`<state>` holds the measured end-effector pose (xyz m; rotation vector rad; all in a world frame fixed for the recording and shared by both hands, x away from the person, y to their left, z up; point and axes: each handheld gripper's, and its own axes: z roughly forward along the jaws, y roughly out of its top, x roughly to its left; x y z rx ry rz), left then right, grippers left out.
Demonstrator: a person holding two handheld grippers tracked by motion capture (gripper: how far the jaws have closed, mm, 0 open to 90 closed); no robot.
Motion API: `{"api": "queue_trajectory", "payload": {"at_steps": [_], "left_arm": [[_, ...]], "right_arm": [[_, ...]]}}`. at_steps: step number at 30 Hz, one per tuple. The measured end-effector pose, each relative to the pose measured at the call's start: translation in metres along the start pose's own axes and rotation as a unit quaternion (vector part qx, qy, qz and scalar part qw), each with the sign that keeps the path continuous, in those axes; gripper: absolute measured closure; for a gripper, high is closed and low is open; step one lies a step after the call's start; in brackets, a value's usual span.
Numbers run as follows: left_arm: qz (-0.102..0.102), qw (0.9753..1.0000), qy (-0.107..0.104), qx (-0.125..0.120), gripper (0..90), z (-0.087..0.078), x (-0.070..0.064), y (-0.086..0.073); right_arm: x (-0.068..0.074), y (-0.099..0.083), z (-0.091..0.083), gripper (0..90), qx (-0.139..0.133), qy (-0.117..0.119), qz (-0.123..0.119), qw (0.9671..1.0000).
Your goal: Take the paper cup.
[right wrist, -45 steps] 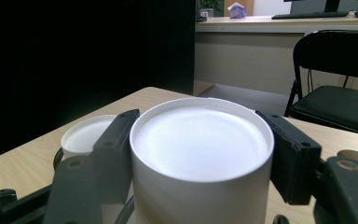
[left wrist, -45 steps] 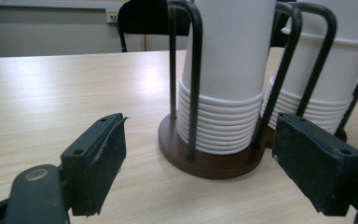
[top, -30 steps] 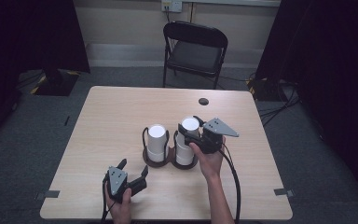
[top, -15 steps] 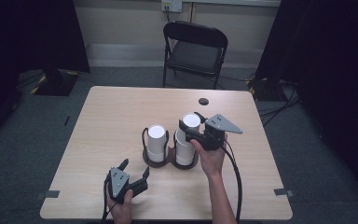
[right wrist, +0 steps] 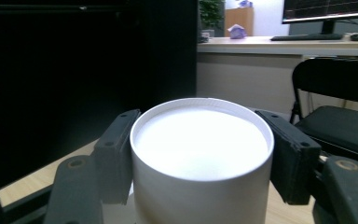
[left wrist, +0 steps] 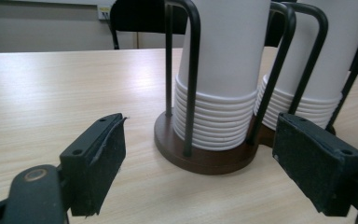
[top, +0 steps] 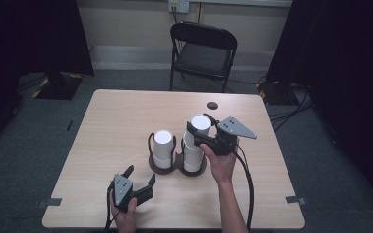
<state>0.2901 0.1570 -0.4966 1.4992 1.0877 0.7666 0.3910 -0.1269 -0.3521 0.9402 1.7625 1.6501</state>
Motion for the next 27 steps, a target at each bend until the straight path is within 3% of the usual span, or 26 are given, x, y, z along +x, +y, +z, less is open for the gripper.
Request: {"api": "queue_trajectory", "payload": {"at_steps": [1, 2, 7, 12, 18, 23, 27], "left_arm": [[0.000, 1.0000, 0.000, 0.000, 17.1, 0.000, 0.000, 0.000], [-0.010, 0.9999, -0.012, 0.004, 17.1, 0.000, 0.002, 0.000], [-0.024, 0.9996, -0.013, 0.011, 17.1, 0.002, 0.005, 0.001], [-0.015, 0.9993, -0.031, 0.015, 15.8, 0.003, 0.004, 0.001], [-0.024, 0.9988, -0.040, 0.016, 15.4, 0.002, 0.005, 0.002], [-0.013, 0.9994, -0.027, 0.017, 18.0, 0.003, 0.001, 0.002], [-0.013, 0.9991, -0.036, 0.017, 21.6, 0.003, 0.000, 0.003]], "right_arm": [[0.000, 0.001, -0.002, 34.3, 0.004, -0.010, 0.003, 0.9999], [-0.002, 0.002, -0.004, 34.3, 0.000, -0.007, 0.011, 0.9999], [-0.002, 0.007, -0.014, 34.3, -0.013, -0.003, 0.020, 0.9997], [-0.003, 0.004, -0.026, 34.4, -0.012, -0.018, 0.040, 0.9990], [-0.005, -0.001, -0.039, 34.5, -0.021, -0.017, 0.051, 0.9983], [0.003, 0.002, -0.051, 34.5, -0.034, -0.011, 0.048, 0.9982], [0.008, -0.001, -0.060, 34.5, -0.030, -0.012, 0.048, 0.9983]]}}
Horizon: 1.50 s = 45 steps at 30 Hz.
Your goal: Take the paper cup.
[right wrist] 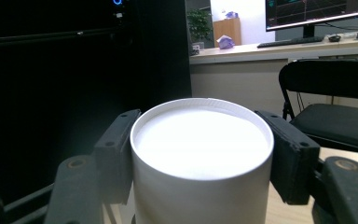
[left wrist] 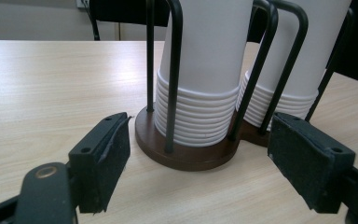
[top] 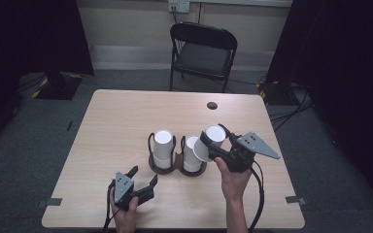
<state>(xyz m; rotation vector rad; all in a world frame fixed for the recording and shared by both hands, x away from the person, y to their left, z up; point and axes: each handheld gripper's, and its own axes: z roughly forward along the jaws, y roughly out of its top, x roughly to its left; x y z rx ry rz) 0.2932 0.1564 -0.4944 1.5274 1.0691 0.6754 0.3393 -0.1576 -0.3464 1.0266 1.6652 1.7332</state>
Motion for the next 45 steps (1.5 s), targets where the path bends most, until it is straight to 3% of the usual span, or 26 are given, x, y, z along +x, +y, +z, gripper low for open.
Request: {"api": "queue_trajectory", "payload": {"at_steps": [4, 11, 15, 17, 19, 27, 29, 32, 35, 37, 39, 41, 45], "left_arm": [[0.010, 0.9999, 0.005, 0.000, 26.4, 0.002, -0.002, 0.001], [0.013, 0.9998, -0.015, 0.000, 31.6, 0.005, -0.006, 0.002], [0.016, 0.9986, -0.050, -0.008, 30.6, 0.006, -0.008, 0.004], [0.019, 0.9978, -0.062, -0.014, 30.0, 0.006, -0.010, 0.004], [0.017, 0.9986, -0.049, -0.008, 34.3, 0.008, -0.014, 0.005], [0.002, 0.9961, -0.086, -0.022, 33.3, 0.011, -0.026, 0.006], [0.001, 0.9951, -0.095, -0.028, 34.0, 0.012, -0.027, 0.007], [-0.011, 0.9915, -0.122, -0.042, 39.7, 0.012, -0.027, 0.009], [-0.023, 0.9885, -0.141, -0.048, 42.1, 0.013, -0.025, 0.011], [-0.038, 0.9842, -0.161, -0.061, 43.0, 0.015, -0.023, 0.011], [-0.039, 0.9813, -0.174, -0.073, 44.4, 0.016, -0.022, 0.012], [-0.041, 0.9769, -0.193, -0.083, 45.5, 0.018, -0.023, 0.013], [-0.030, 0.9702, -0.222, -0.093, 51.2, 0.021, -0.027, 0.016]], "right_arm": [[0.002, -0.006, -0.011, 34.6, -0.004, -0.003, 0.005, 1.0000], [0.005, -0.019, -0.022, 34.6, -0.003, 0.003, 0.025, 0.9997], [0.000, -0.028, -0.027, 34.7, -0.006, 0.010, 0.056, 0.9984], [-0.003, -0.034, -0.028, 34.7, -0.009, 0.015, 0.077, 0.9969], [-0.003, -0.040, -0.027, 34.7, -0.007, 0.013, 0.088, 0.9960], [0.003, -0.059, -0.023, 34.7, 0.005, 0.043, 0.133, 0.9902], [0.003, -0.063, -0.022, 34.7, 0.005, 0.061, 0.152, 0.9864], [0.003, -0.067, -0.020, 34.7, 0.007, 0.069, 0.170, 0.9830], [0.001, -0.071, -0.018, 34.7, 0.002, 0.081, 0.195, 0.9774], [0.000, -0.071, -0.019, 34.7, 0.000, 0.088, 0.206, 0.9746], [0.000, -0.071, -0.020, 34.7, -0.004, 0.093, 0.214, 0.9723], [0.000, -0.071, -0.020, 34.7, -0.006, 0.100, 0.221, 0.9701], [0.003, -0.070, -0.018, 34.8, -0.008, 0.111, 0.226, 0.9677]]}}
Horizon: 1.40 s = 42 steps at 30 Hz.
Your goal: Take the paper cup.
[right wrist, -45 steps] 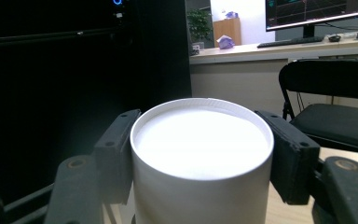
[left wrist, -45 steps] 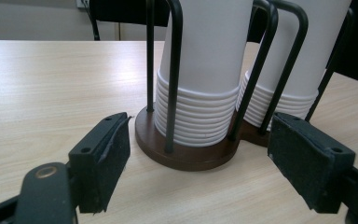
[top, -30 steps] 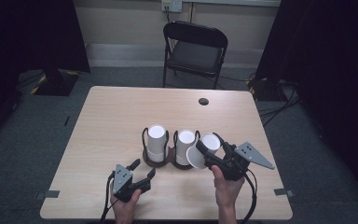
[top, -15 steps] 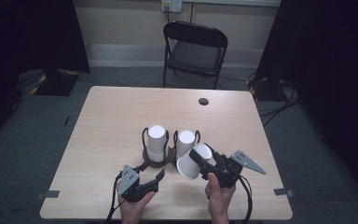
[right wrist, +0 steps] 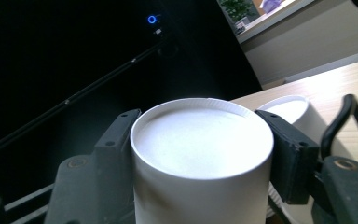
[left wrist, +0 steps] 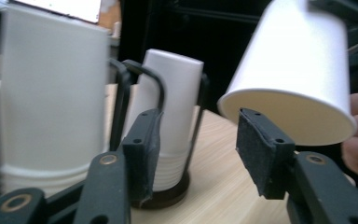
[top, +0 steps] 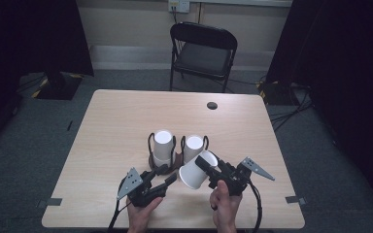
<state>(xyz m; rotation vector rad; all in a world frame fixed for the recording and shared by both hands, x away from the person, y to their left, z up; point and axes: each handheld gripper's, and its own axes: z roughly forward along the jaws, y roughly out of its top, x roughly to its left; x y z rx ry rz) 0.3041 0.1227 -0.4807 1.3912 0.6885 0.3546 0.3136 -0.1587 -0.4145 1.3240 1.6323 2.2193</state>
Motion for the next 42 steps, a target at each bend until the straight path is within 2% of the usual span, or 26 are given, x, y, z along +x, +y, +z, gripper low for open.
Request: {"api": "queue_trajectory", "payload": {"at_steps": [3, 5, 8, 10, 11, 21, 23, 26, 28, 33, 37, 40, 42], "left_arm": [[0.022, 0.9997, 0.008, 0.005, 52.6, 0.003, -0.005, 0.002], [0.019, 0.9998, 0.000, 0.004, 52.9, 0.005, -0.007, 0.004], [0.036, 0.9993, 0.006, 0.008, 56.0, 0.009, -0.009, 0.005], [0.037, 0.9993, 0.000, 0.009, 58.3, 0.011, -0.010, 0.004], [0.040, 0.9992, 0.004, 0.009, 59.8, 0.012, -0.011, 0.004], [0.056, 0.9980, 0.019, -0.022, 65.5, 0.020, -0.021, 0.008], [0.068, 0.9967, 0.031, -0.032, 66.4, 0.019, -0.025, 0.009], [0.074, 0.9963, 0.030, -0.031, 65.0, 0.022, -0.026, 0.009], [0.070, 0.9965, 0.030, -0.034, 65.9, 0.022, -0.026, 0.008], [0.079, 0.9950, 0.046, -0.041, 72.7, 0.019, -0.027, 0.012], [0.067, 0.9960, 0.038, -0.047, 77.2, 0.016, -0.023, 0.011], [0.056, 0.9966, 0.031, -0.052, 82.1, 0.014, -0.020, 0.010], [0.050, 0.9974, 0.026, -0.045, 83.5, 0.013, -0.018, 0.009]], "right_arm": [[0.002, 0.001, 0.002, 34.8, 0.002, 0.006, -0.001, 1.0000], [0.004, 0.001, 0.005, 34.8, 0.004, 0.014, 0.000, 0.9999], [0.008, -0.001, 0.010, 34.8, 0.015, 0.022, 0.001, 0.9997], [0.009, -0.003, 0.013, 34.8, 0.023, 0.028, 0.006, 0.9993], [0.010, -0.004, 0.014, 34.8, 0.024, 0.030, 0.008, 0.9992], [0.009, -0.006, 0.022, 34.8, 0.048, 0.040, 0.043, 0.9971], [0.009, -0.006, 0.022, 34.8, 0.048, 0.044, 0.053, 0.9965], [0.008, -0.006, 0.022, 34.8, 0.048, 0.051, 0.066, 0.9954], [0.008, -0.006, 0.023, 34.8, 0.048, 0.049, 0.070, 0.9951], [0.004, -0.008, 0.025, 34.5, 0.063, 0.057, 0.090, 0.9923], [0.003, -0.009, 0.028, 33.6, 0.070, 0.061, 0.094, 0.9912], [0.004, -0.010, 0.030, 29.9, 0.078, 0.038, 0.073, 0.9936], [0.005, -0.011, 0.030, 28.6, 0.076, 0.021, 0.059, 0.9951]]}}
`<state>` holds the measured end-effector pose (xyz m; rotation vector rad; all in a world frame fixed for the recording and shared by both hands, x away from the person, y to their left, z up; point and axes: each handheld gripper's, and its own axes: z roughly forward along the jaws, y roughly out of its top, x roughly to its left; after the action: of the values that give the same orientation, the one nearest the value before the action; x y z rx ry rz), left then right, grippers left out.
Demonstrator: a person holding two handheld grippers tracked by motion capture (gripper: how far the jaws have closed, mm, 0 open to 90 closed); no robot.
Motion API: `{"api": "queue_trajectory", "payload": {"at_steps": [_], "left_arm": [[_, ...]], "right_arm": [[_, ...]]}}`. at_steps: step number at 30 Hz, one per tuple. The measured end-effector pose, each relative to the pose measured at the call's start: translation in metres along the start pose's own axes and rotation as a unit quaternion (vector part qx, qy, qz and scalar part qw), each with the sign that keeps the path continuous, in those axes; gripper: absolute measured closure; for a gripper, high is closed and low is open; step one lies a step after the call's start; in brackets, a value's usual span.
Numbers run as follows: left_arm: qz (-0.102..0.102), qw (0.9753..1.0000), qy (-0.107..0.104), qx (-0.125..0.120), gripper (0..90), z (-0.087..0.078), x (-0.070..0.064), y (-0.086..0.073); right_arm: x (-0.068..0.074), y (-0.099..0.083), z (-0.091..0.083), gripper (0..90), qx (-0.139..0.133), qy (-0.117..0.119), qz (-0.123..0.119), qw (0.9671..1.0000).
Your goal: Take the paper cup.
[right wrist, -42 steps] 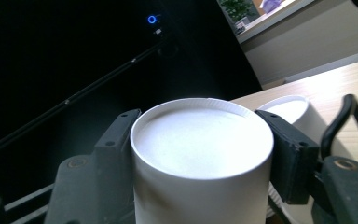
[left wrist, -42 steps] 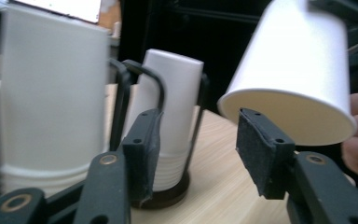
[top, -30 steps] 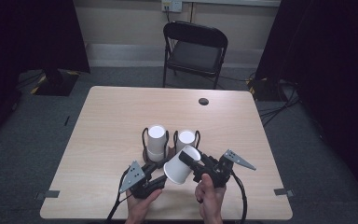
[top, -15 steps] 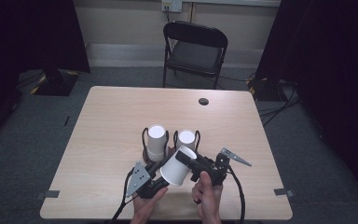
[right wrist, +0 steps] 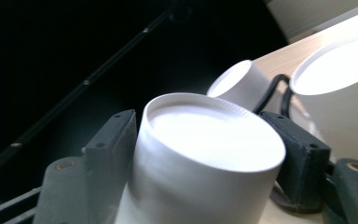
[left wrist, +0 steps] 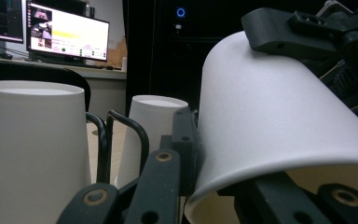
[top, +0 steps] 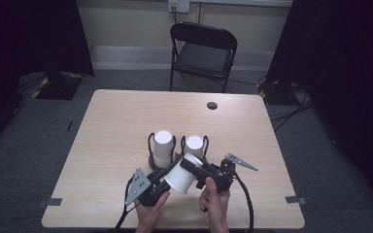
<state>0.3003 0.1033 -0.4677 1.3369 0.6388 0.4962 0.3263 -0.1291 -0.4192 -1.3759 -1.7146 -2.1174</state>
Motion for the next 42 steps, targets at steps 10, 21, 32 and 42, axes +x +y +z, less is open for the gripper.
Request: {"api": "queue_trajectory", "payload": {"at_steps": [10, 21, 32, 42], "left_arm": [[-0.009, 0.9990, -0.033, 0.027, 85.7, -0.003, 0.004, -0.002], [0.015, 0.9964, -0.042, 0.073, 85.6, -0.009, 0.004, -0.001], [0.031, 0.9915, -0.052, 0.115, 85.2, -0.015, 0.012, 0.005], [0.044, 0.9854, -0.024, 0.162, 85.3, -0.022, 0.021, 0.017]], "right_arm": [[0.004, 0.000, -0.001, 24.1, -0.006, -0.040, -0.063, 0.9972], [0.003, -0.001, -0.008, 23.4, -0.020, -0.041, -0.100, 0.9939], [0.000, -0.001, -0.018, 22.9, -0.030, -0.051, -0.115, 0.9916], [-0.005, -0.001, -0.027, 21.7, -0.043, -0.056, -0.128, 0.9893]]}}
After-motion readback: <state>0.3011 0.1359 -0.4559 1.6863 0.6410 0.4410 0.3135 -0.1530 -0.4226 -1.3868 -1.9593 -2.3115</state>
